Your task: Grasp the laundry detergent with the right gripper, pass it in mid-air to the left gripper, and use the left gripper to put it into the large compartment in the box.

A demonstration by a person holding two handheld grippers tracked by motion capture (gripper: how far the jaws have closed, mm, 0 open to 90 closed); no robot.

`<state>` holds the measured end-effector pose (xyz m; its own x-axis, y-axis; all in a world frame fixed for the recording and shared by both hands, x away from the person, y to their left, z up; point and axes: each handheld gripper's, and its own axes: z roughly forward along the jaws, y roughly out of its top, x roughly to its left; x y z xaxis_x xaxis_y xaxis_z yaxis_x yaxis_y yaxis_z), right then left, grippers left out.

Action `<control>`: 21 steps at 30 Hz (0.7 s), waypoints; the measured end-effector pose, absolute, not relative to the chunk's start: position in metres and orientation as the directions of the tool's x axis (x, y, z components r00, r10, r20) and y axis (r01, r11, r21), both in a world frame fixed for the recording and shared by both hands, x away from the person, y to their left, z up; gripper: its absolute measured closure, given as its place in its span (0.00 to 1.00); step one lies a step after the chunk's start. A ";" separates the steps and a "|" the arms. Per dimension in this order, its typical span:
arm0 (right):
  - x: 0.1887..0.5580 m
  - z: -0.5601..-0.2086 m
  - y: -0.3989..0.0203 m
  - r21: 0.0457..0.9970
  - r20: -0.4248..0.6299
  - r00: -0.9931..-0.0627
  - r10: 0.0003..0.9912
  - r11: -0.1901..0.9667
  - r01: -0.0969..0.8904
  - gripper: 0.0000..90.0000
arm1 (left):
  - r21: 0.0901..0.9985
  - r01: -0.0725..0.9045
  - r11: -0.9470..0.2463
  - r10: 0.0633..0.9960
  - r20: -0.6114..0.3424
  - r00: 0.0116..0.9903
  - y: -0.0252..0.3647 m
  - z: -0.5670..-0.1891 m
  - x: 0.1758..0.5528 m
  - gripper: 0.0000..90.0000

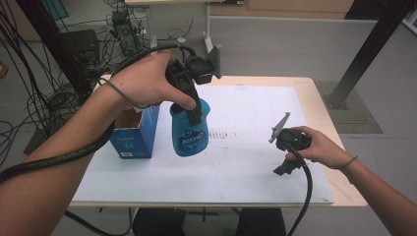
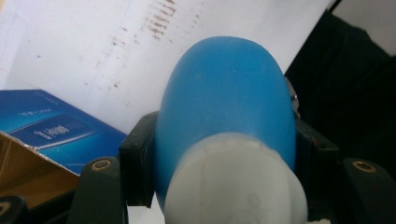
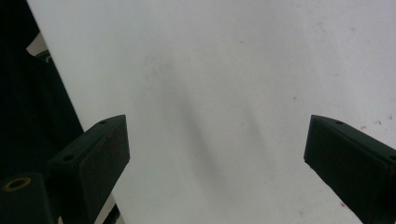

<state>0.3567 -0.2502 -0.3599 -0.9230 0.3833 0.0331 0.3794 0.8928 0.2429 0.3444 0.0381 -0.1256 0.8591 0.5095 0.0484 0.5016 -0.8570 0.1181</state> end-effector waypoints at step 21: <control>0.352 -0.367 -0.247 0.225 0.007 -0.897 0.443 0.873 0.433 0.05 | 0.157 0.712 -0.685 0.727 0.080 0.682 0.038 -0.083 0.370 0.42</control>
<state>0.3516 -0.2473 -0.3673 -0.8967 0.4426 0.0066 0.4326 0.8731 0.2249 0.3703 0.0375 -0.0832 0.6818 0.7272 0.0796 0.7118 -0.6845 0.1575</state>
